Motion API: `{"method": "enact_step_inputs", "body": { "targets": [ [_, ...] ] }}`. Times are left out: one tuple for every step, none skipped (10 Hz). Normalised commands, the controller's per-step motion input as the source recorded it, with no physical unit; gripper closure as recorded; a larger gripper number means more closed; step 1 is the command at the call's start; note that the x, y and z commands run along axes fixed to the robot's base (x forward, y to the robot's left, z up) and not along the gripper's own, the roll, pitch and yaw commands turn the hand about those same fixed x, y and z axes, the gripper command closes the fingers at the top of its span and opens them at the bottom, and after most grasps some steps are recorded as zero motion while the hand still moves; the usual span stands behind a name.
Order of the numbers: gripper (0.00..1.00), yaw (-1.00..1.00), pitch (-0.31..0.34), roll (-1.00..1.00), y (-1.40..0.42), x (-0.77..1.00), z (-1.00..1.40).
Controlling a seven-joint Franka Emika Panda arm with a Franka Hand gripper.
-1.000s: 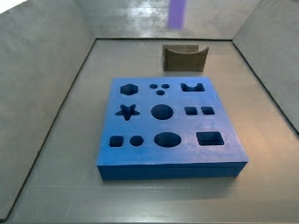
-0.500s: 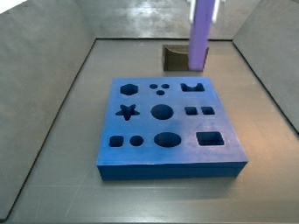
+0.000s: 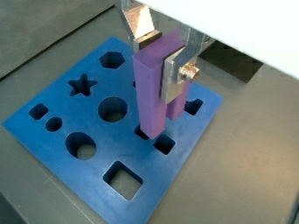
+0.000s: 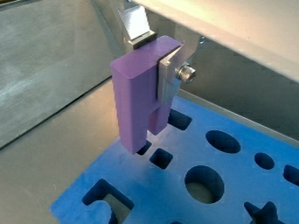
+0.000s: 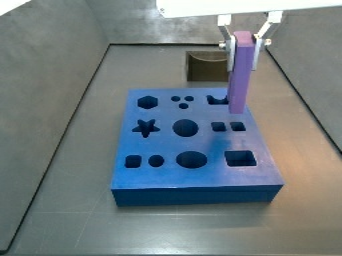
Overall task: Pick up the double-square object. Move up. Place the double-square object on the fixture. Regrasp the double-square object. Move to above the board. Insert the double-square object.
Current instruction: Insert the double-square object.
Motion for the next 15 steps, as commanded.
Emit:
{"method": "enact_step_inputs", "body": {
  "targets": [
    [1.0,-0.09,0.0,0.25,-0.03,0.0,-0.33],
    [1.0,-0.4,0.051,0.35,0.0,0.0,-0.25],
    [1.0,-0.59,0.189,0.33,0.0,0.02,-0.16],
    [1.0,-0.71,0.177,0.24,0.0,0.0,-0.11],
    [1.0,-0.73,0.103,0.04,0.0,-0.12,-0.09],
    [1.0,-0.73,0.074,0.0,-0.02,-0.19,-0.13],
    [1.0,-0.77,0.04,0.0,-0.04,-0.22,-0.16],
    [1.0,-0.81,0.017,-0.03,-0.05,-0.16,-0.17],
    [1.0,-0.86,0.009,-0.04,-0.03,-0.11,-0.16],
    [1.0,-0.65,-0.029,-0.2,-0.09,0.07,-0.09],
    [1.0,-0.8,0.0,-0.09,-0.09,0.08,-0.05],
    [1.0,-0.98,0.0,-0.05,-0.1,0.0,-0.02],
    [1.0,-1.0,0.0,0.0,-0.02,0.0,-0.03],
    [1.0,-1.0,-0.009,0.0,0.0,0.0,-0.03],
    [1.0,-1.0,0.0,0.0,0.0,0.0,-0.03]
  ]
}}
